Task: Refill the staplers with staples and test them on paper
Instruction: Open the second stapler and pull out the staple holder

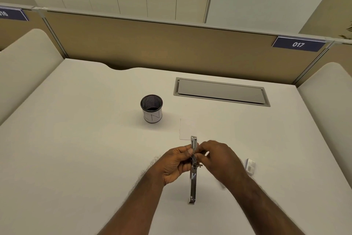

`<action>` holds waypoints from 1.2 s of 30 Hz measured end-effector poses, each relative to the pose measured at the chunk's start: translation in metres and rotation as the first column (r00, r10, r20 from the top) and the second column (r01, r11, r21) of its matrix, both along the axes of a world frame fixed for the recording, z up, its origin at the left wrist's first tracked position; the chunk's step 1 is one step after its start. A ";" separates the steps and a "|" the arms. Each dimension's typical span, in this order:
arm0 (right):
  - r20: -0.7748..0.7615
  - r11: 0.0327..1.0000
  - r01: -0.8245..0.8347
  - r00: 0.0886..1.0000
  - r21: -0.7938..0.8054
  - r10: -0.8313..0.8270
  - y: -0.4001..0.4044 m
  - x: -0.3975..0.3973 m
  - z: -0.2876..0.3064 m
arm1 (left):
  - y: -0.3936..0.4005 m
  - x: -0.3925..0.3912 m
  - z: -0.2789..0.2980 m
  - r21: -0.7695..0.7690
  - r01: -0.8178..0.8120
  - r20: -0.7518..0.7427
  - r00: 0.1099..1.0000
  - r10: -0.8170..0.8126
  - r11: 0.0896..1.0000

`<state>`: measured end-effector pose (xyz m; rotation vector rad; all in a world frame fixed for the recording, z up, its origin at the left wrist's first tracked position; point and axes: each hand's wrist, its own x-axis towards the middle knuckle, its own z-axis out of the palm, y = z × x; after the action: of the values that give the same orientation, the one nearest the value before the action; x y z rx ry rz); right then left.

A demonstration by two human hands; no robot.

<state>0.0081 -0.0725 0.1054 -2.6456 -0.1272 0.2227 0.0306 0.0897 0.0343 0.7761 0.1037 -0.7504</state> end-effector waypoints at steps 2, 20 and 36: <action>-0.026 1.000 0.009 1.000 -0.027 -0.009 0.002 0.001 0.000 | 0.000 -0.001 0.000 -0.003 0.015 0.009 1.000 -0.015 1.000; -0.096 0.982 0.127 0.985 -0.139 -0.141 0.011 0.008 0.000 | -0.003 -0.004 -0.004 0.068 0.038 -0.027 0.999 -0.036 0.997; -0.029 0.991 -0.001 1.000 -0.136 -0.003 0.011 0.004 -0.017 | -0.002 -0.010 -0.011 0.104 0.019 -0.053 0.999 -0.014 0.994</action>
<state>0.0124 -0.0618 0.0887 -2.7760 -0.1044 0.2784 0.0203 0.0880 0.0232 0.8579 0.1847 -0.7858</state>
